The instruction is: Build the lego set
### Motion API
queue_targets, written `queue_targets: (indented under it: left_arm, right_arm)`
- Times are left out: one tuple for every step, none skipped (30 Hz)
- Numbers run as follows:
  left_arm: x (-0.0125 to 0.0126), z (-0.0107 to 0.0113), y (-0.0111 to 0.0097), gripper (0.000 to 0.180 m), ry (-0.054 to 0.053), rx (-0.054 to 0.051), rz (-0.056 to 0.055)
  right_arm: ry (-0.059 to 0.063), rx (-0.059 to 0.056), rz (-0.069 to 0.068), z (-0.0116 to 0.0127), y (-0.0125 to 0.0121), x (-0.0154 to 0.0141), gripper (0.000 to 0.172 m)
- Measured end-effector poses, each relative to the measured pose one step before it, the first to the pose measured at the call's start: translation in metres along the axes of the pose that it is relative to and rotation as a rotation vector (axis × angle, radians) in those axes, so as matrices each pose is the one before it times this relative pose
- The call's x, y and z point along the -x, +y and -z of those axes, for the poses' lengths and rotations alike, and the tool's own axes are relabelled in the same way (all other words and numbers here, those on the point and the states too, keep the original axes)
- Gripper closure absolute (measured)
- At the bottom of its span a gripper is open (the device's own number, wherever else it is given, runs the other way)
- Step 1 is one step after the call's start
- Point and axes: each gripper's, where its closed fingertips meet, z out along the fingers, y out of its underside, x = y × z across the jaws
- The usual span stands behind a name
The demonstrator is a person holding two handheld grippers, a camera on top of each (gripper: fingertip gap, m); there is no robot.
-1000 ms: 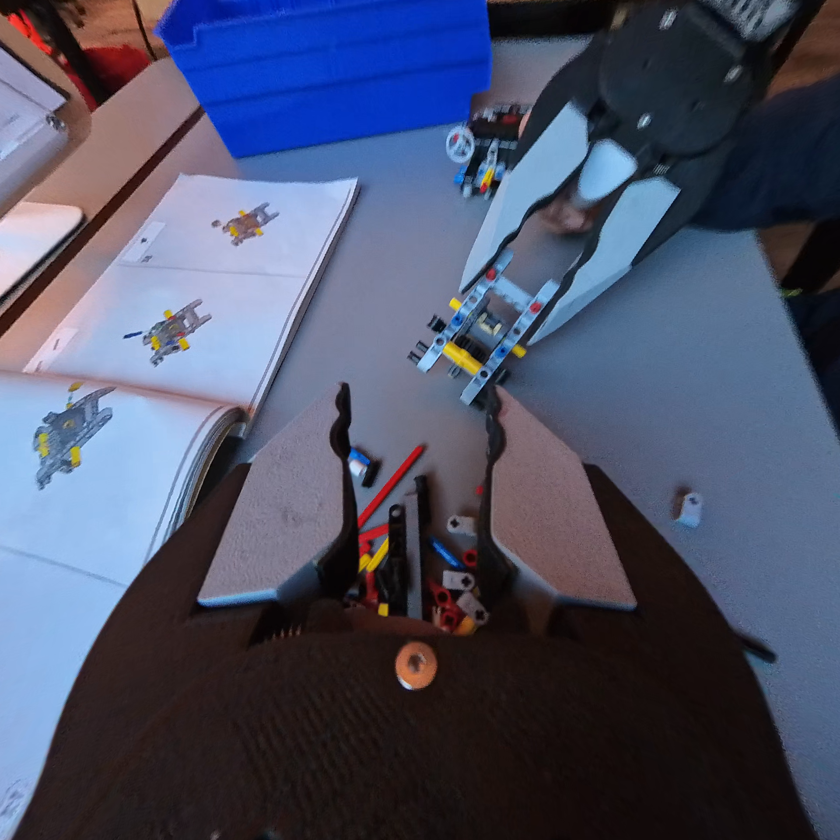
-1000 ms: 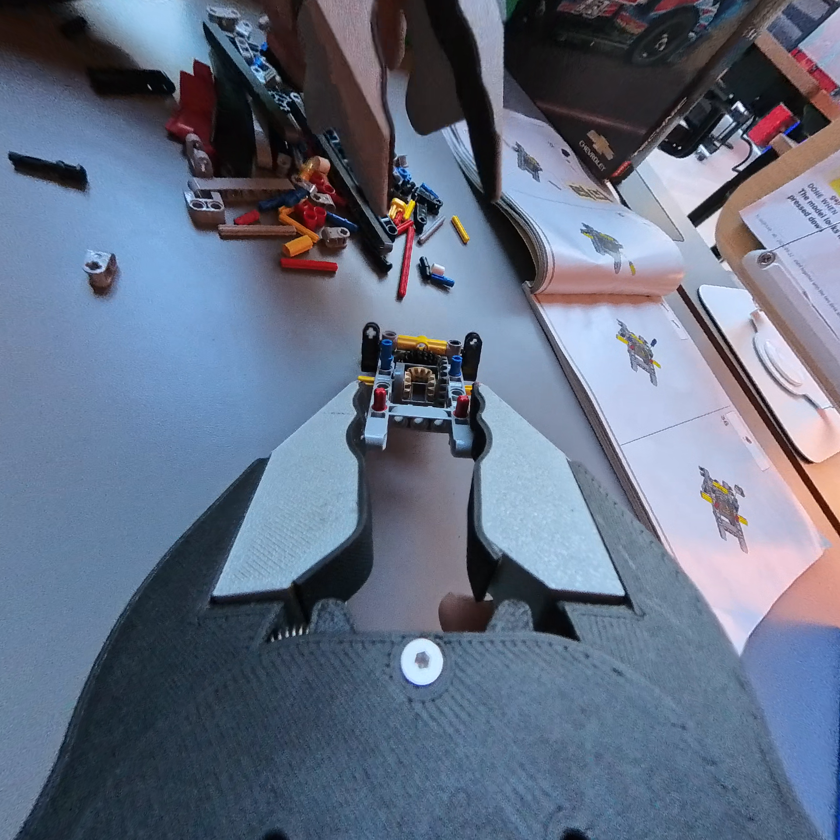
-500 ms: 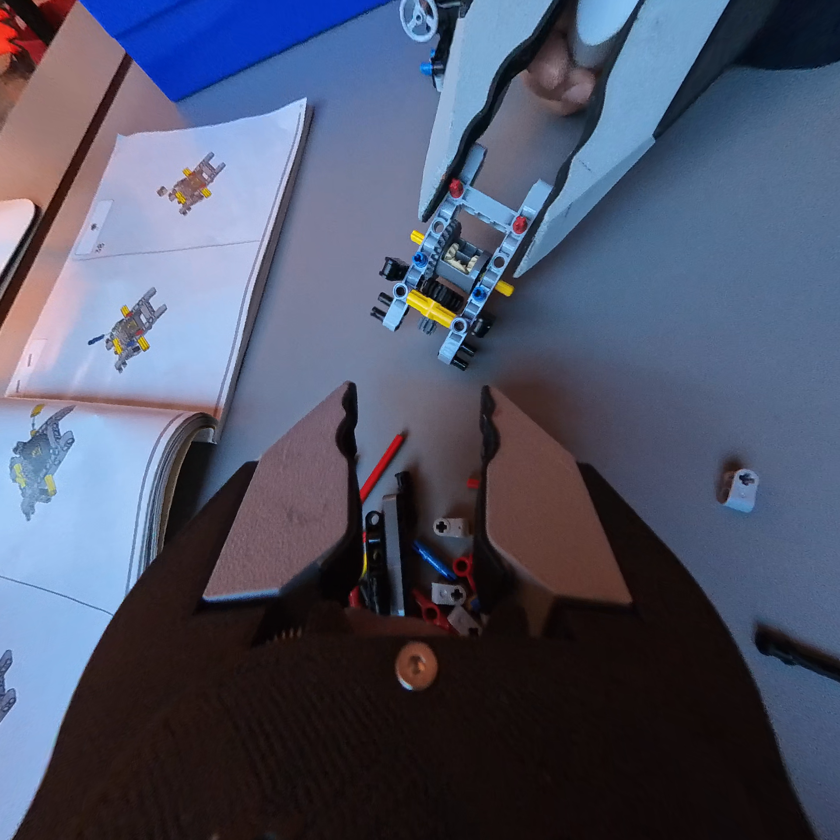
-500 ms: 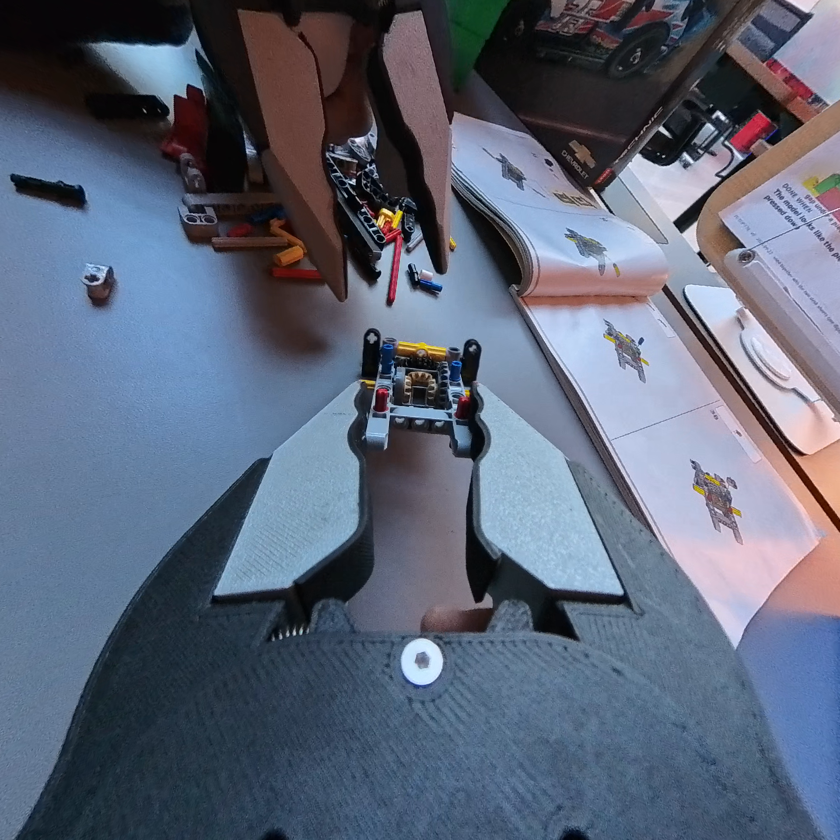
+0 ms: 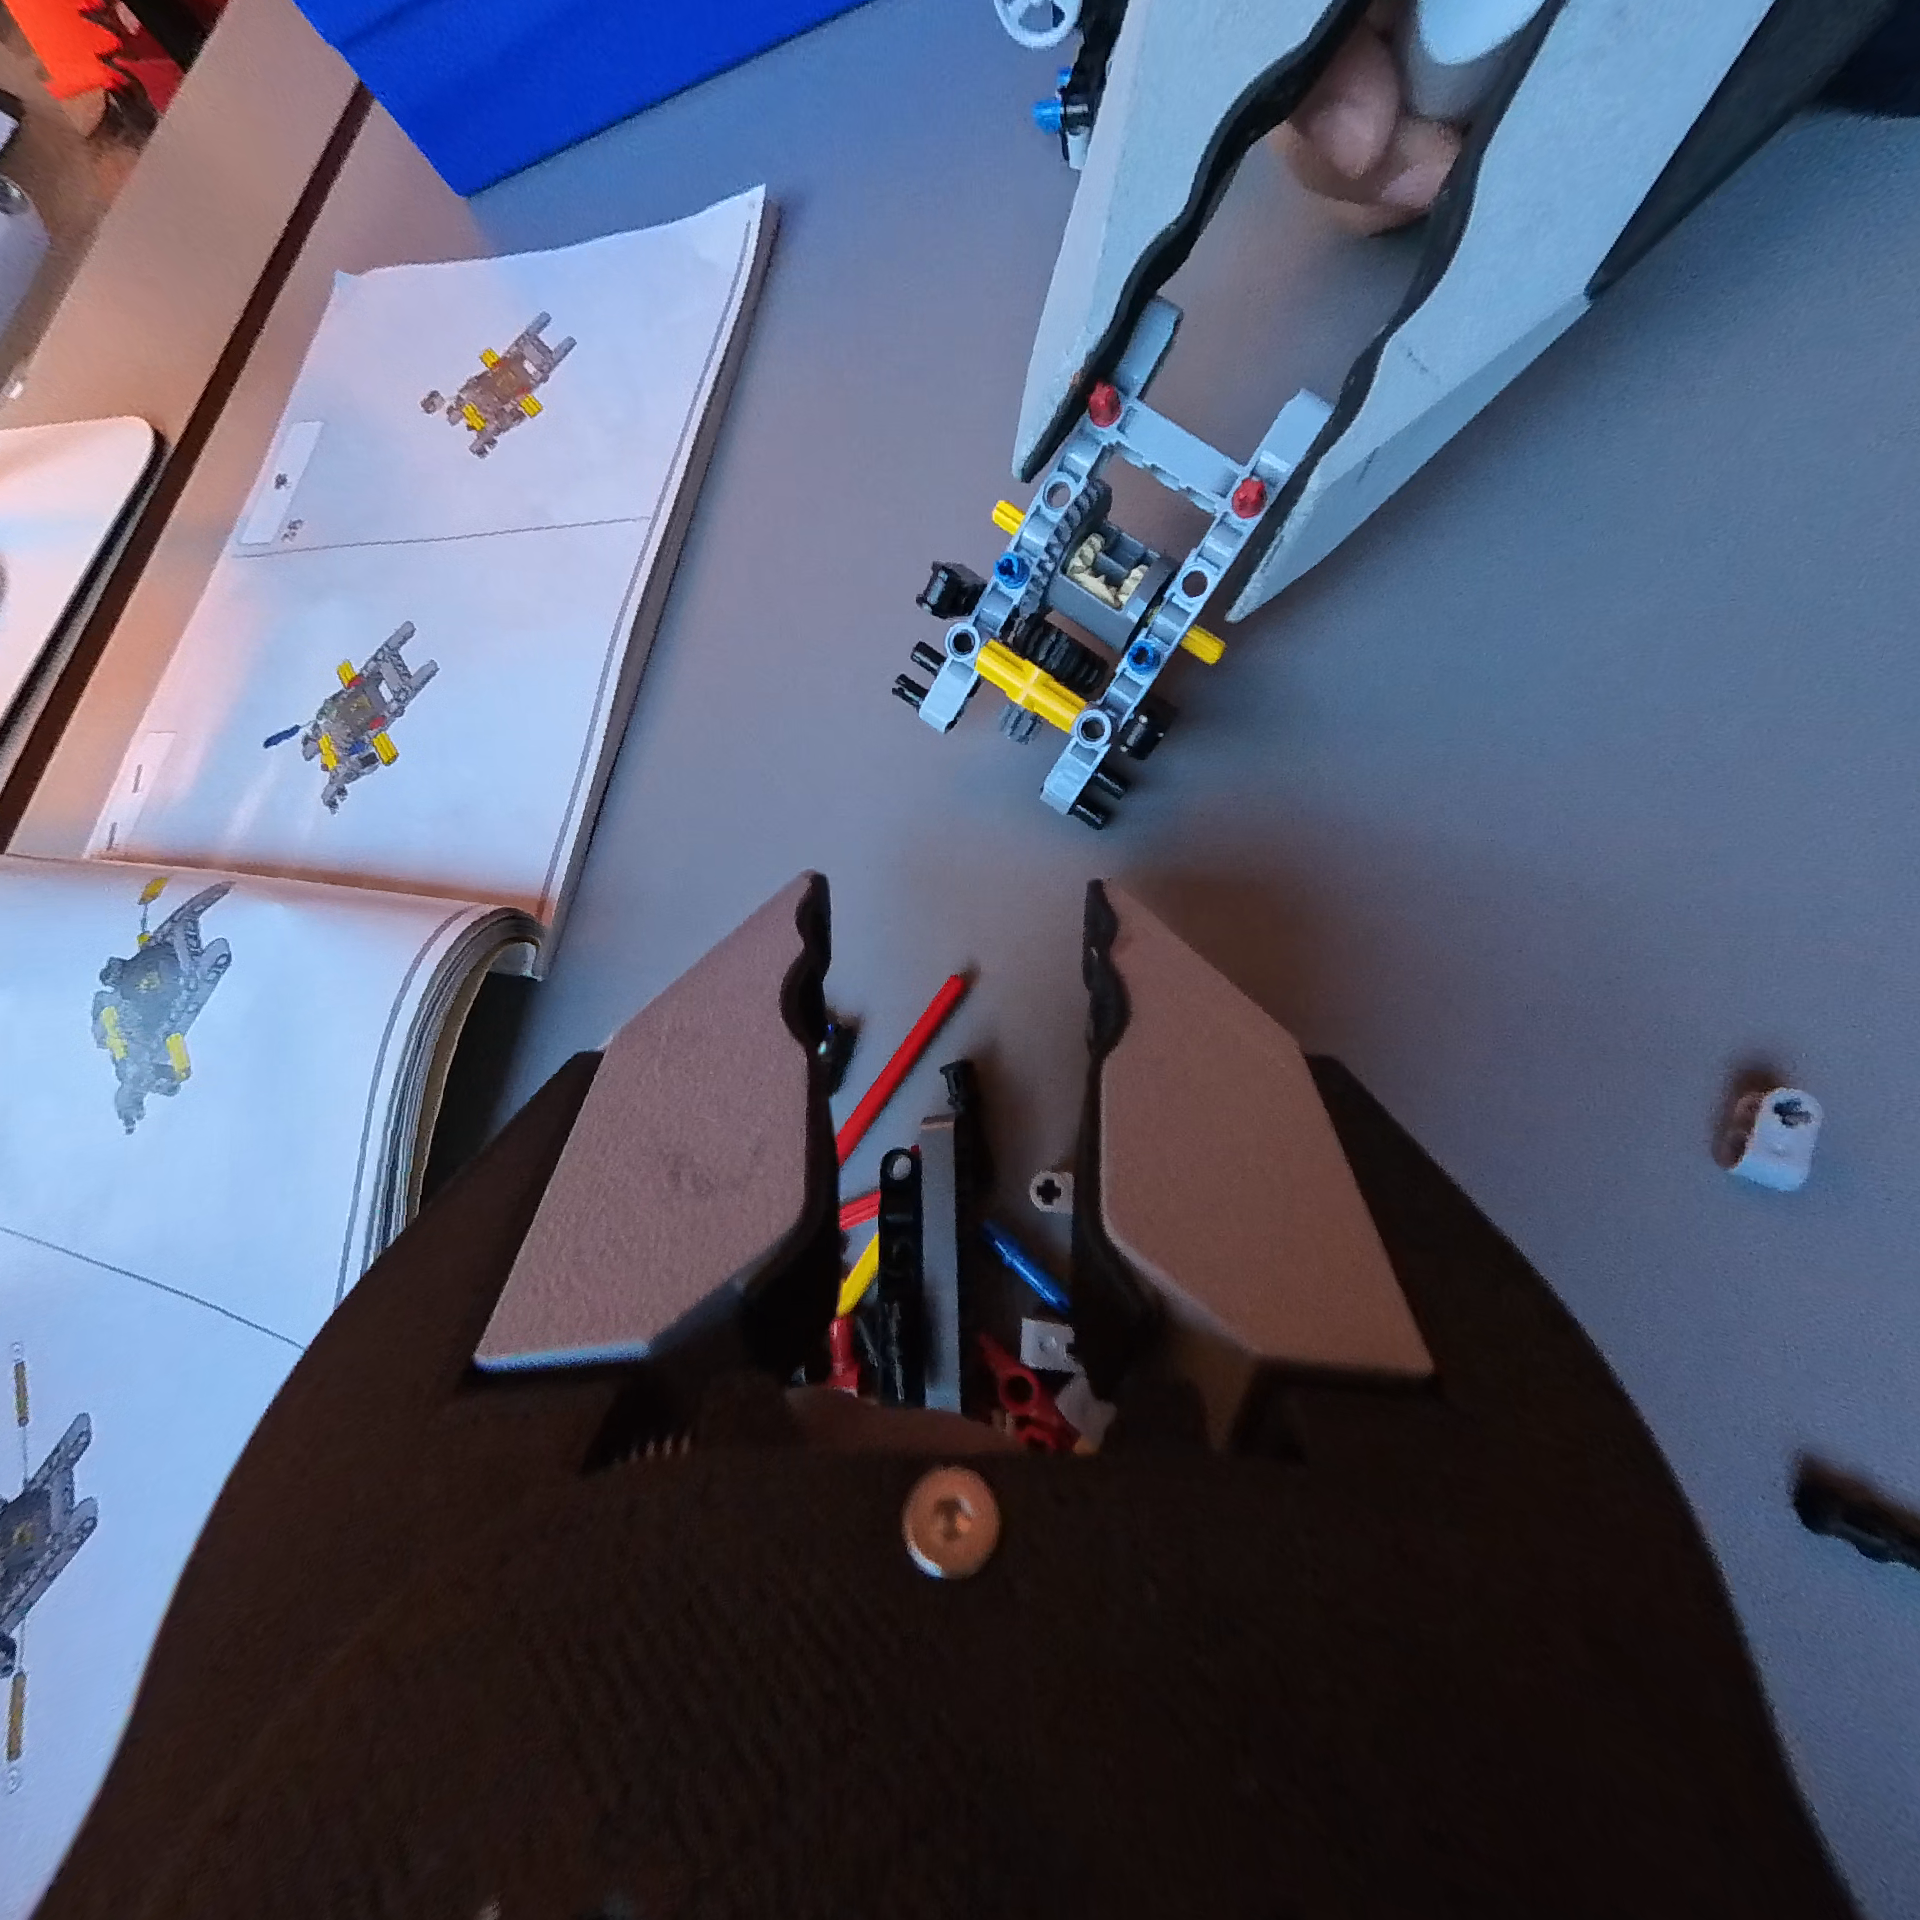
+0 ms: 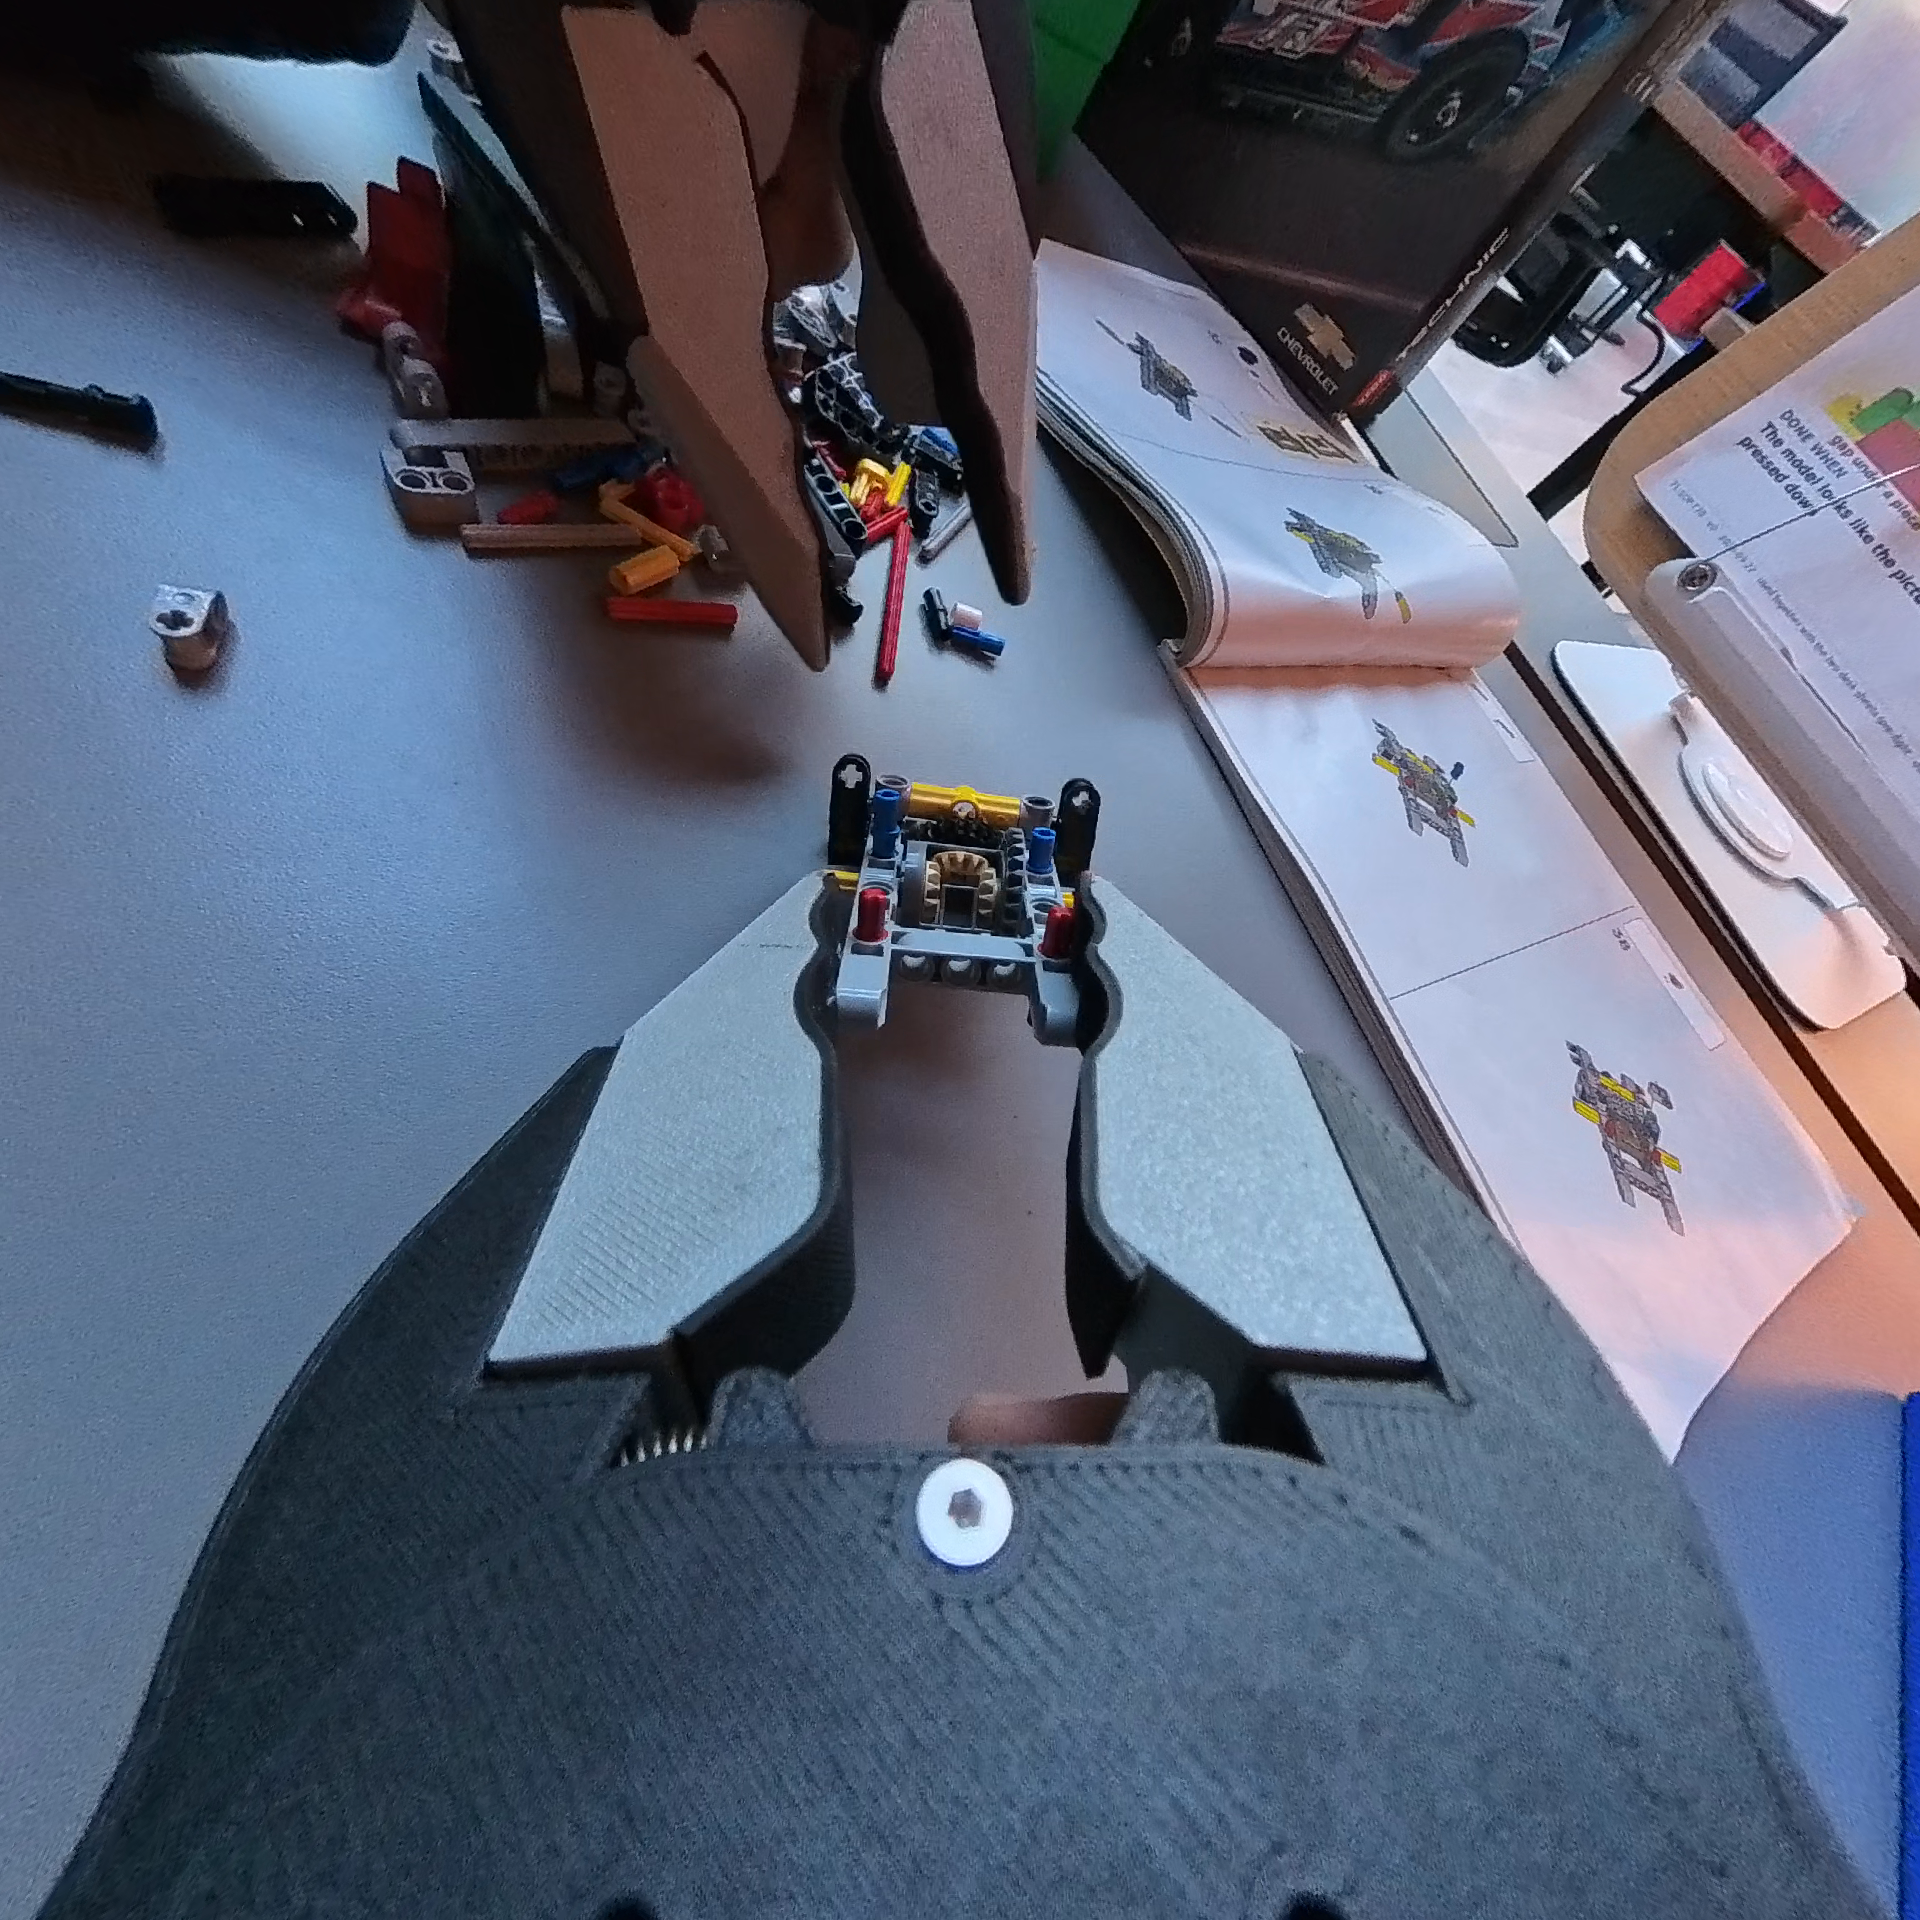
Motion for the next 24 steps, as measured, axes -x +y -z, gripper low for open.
queue_targets:
  left_arm:
    - [-0.00009,-0.00023,-0.00125,0.134,0.0019,-0.0071,0.0063]
    - [0.00002,-0.00050,-0.00046,0.135,0.0016,-0.0030,0.0053]
    - [0.00043,-0.00079,0.00083,0.134,-0.0024,0.0041,0.0022]
    - [0.00061,-0.00078,0.00132,0.134,-0.0045,0.0082,-0.0010]
    - [0.00056,-0.00053,0.00092,0.134,-0.0046,0.0061,-0.0019]
    - [0.00029,-0.00037,0.00032,0.135,-0.0029,0.0019,-0.0011]
    - [0.00001,-0.00025,-0.00026,0.135,-0.0014,-0.0016,0.0002]
    - [0.00007,-0.00012,-0.00052,0.135,-0.0007,-0.0020,0.0010]
    - [0.00025,-0.00029,-0.00016,0.135,-0.0020,-0.0007,0.0009]
    - [0.00038,-0.00037,0.00009,0.135,-0.0023,0.0010,0.0010]
    - [0.00015,-0.00040,0.00041,0.135,-0.0009,0.0023,0.0008]
    - [0.00019,-0.00036,0.00037,0.135,-0.0013,0.0013,0.0011]
    - [0.00017,-0.00036,0.00016,0.135,-0.0008,-0.0001,0.0019]
    - [0.00032,-0.00037,0.00017,0.135,-0.0014,0.0015,0.0020]
    - [0.00050,-0.00017,-0.00005,0.136,-0.0025,0.0000,0.0016]
    - [0.00041,-0.00009,-0.00009,0.136,-0.0028,-0.0004,0.0005]
    - [0.00023,-0.00006,-0.00012,0.136,-0.0016,-0.0009,-0.0001]
    - [0.00006,-0.00006,0.00000,0.136,-0.0005,0.0007,0.0000]
    - [0.00020,0.00004,0.00008,0.136,-0.0013,0.0005,-0.0003]
    - [0.00010,0.00006,0.00004,0.136,-0.0014,0.0008,-0.0017]
    - [0.00008,0.00015,0.00002,0.137,-0.0019,0.0001,-0.0021]
    - [0.00009,0.00025,-0.00023,0.137,-0.0006,-0.0018,-0.0010]
    - [0.00014,0.00043,-0.00030,0.137,0.0003,-0.0024,0.0005]
    - [0.00069,0.00053,-0.00021,0.137,-0.0004,-0.0035,0.0036]
  right_arm:
    - [-0.0018,0.0012,-0.0003,-0.00013,0.00022,0.00018,0.130]
    - [-0.0012,-0.0016,-0.0004,0.00012,-0.00018,0.00011,0.130]
    - [-0.0003,-0.0023,-0.0020,0.00021,-0.00019,-0.00019,0.130]
    - [-0.0013,-0.0036,-0.0030,0.00030,-0.00045,-0.00011,0.130]
    - [-0.0028,-0.0034,-0.0039,0.00024,-0.00033,-0.00013,0.130]
    - [-0.0030,-0.0013,-0.0047,0.00008,-0.00007,-0.00007,0.130]
    - [-0.0022,-0.0004,-0.0037,0.00014,0.00002,-0.00017,0.130]
    - [-0.0009,-0.0016,-0.0006,0.00020,-0.00015,0.00011,0.130]
    - [0.0005,-0.0019,0.0026,0.00029,-0.00026,0.00022,0.130]
    - [0.0003,-0.0007,0.0052,0.00027,-0.00011,0.00050,0.130]
    - [0.0014,0.0002,0.0063,0.00019,-0.00003,0.00046,0.130]
    - [0.0027,0.0005,0.0052,0.00013,0.00001,0.00026,0.130]
    - [0.0020,0.0006,0.0031,-0.00003,0.00013,0.00008,0.130]
    - [0.0008,0.0004,0.0013,-0.00003,-0.00001,0.00010,0.130]
    - [-0.0001,0.0001,0.0003,0.00001,0.00002,0.00000,0.130]
    - [-0.0004,-0.0001,0.0003,0.00008,-0.00003,0.00015,0.130]
    - [0.0003,-0.0004,0.0007,0.00006,-0.00007,0.00003,0.130]
    - [0.0011,-0.0004,0.0010,0.00014,-0.00008,-0.00001,0.130]
    - [0.0012,-0.0009,0.0009,0.00011,-0.00014,-0.00001,0.130]
    - [0.0014,-0.0007,0.0000,0.00004,-0.00006,-0.00018,0.130]
    - [0.0013,0.0001,-0.0008,0.00006,-0.00002,-0.00025,0.130]
    - [0.0003,0.0001,-0.0008,0.00001,0.00006,-0.00007,0.130]
    - [-0.0003,-0.0007,-0.0002,0.00008,-0.00014,0.00003,0.130]
    - [-0.0006,-0.0004,-0.0004,0.00002,-0.00010,-0.00002,0.130]
